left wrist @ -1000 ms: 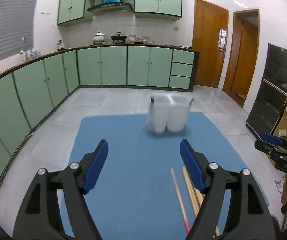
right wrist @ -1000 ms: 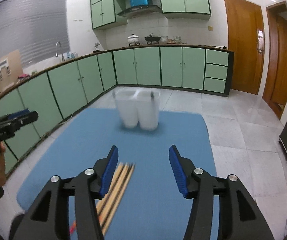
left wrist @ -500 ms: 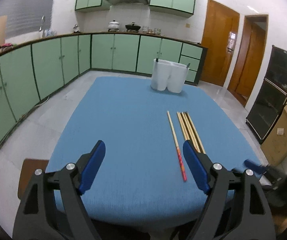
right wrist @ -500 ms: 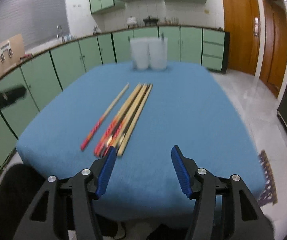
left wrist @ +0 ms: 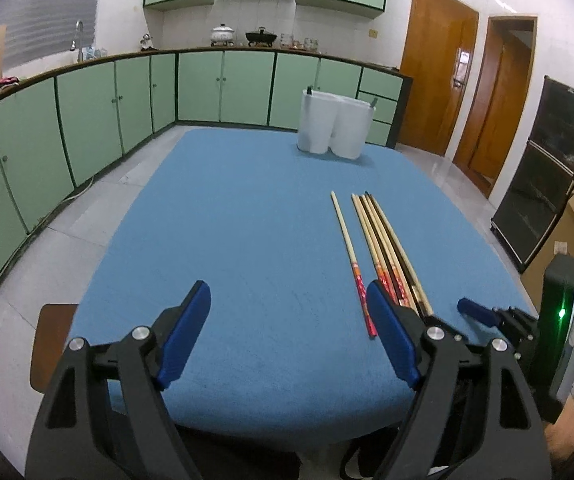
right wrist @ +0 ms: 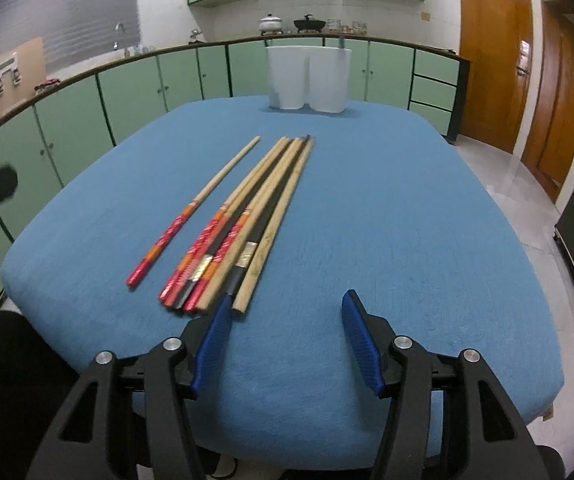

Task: Organize utensils
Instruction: 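Bring both open tools back over the chopsticks on the table, then grasp a red-patterned chopstick with the left tool while the right grasps a plain wooden one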

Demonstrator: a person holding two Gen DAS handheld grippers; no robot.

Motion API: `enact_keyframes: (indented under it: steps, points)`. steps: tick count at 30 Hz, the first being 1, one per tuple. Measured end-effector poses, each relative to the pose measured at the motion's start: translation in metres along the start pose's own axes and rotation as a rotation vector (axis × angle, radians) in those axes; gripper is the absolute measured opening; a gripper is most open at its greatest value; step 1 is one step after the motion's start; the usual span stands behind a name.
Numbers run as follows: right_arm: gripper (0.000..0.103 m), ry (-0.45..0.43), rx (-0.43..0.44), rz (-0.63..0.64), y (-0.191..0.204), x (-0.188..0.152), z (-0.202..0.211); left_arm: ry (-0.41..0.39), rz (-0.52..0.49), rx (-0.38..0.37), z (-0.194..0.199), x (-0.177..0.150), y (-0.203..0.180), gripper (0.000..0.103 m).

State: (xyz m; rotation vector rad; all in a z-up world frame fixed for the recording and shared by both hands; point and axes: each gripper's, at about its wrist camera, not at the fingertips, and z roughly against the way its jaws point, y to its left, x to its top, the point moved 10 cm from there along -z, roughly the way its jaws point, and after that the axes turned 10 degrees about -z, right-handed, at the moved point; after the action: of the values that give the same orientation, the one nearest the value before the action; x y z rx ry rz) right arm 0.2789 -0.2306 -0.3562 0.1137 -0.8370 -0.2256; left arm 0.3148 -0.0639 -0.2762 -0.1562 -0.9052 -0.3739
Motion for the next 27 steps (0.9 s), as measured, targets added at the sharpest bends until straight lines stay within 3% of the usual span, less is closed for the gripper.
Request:
enact_keyframes:
  steps: [5,7,12,19,24,27]
  points:
    - [0.052,-0.006,-0.001,-0.002,-0.008,0.001,-0.001,0.041,-0.029,-0.022,-0.023,-0.013,-0.016,0.078]
    - [0.044,-0.009,0.003,0.010,-0.009,0.003,-0.001,0.056,-0.047,-0.029,-0.031,-0.018,-0.027,0.078]
    - [0.007,-0.015,-0.004,0.018,-0.017,0.010,-0.006,0.085,-0.090,-0.042,-0.051,-0.027,-0.048,0.078]
    - [0.007,-0.026,-0.036,-0.061,-0.044,0.017,-0.007,0.112,-0.125,-0.017,-0.073,-0.033,-0.057,0.074]
    - [0.007,-0.032,-0.047,-0.075,-0.053,0.016,-0.005,0.122,-0.123,0.014,-0.082,-0.036,-0.056,0.062]
    - [0.007,-0.032,-0.044,-0.074,-0.052,0.017,-0.005,0.112,-0.131,0.021,-0.083,-0.034,-0.060,0.049]
